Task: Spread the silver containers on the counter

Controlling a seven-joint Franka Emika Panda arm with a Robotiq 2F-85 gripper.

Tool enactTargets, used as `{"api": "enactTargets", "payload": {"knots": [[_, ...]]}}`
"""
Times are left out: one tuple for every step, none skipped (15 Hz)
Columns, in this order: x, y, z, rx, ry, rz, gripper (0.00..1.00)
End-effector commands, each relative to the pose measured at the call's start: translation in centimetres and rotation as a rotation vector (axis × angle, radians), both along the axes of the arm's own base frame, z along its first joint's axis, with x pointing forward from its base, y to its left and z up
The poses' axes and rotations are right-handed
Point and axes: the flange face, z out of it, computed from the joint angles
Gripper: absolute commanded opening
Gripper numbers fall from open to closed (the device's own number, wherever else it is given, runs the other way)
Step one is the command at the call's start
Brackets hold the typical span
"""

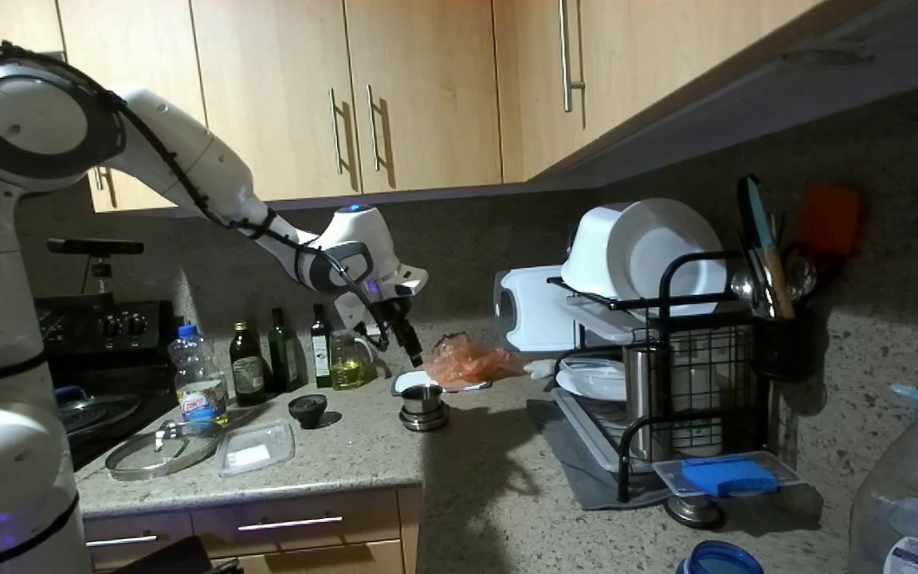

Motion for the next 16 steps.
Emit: {"api": "enactTargets", "payload": {"knots": [[0.7,0.4,-0.2,0.038,-0.02,-0.016,1.0],[1.4,1.1,-0.6,0.078,-0.012,-0.029,1.0],[2.2,1.9,-1.1,0.098,-0.001,-0.047,1.0],[3.0,2.8,-1.5,0.129,0.012,-0.056,1.0],[3.7,3.5,-1.9,0.151,0.025,-0.059,1.0],[4.5,4.0,-2.5,0.151,0.041,-0.063,1.0],[5.3,4.4,-3.2,0.148,0.057,-0.065,1.0],[6.2,4.7,-3.9,0.142,0.077,-0.072,1.0],[7.0,4.8,-4.7,0.13,0.101,-0.089,1.0],[7.9,4.8,-5.4,0.113,0.136,-0.116,1.0],[8.6,4.8,-6.0,0.089,0.158,-0.139,1.0],[9.4,4.8,-6.5,0.066,0.183,-0.161,1.0],[10.1,4.8,-6.9,0.043,0.203,-0.18,1.0],[10.8,5.0,-7.2,0.026,0.226,-0.193,1.0],[11.4,5.1,-7.5,0.009,0.242,-0.207,1.0],[11.9,5.2,-7.6,-0.006,0.257,-0.218,1.0]]}}
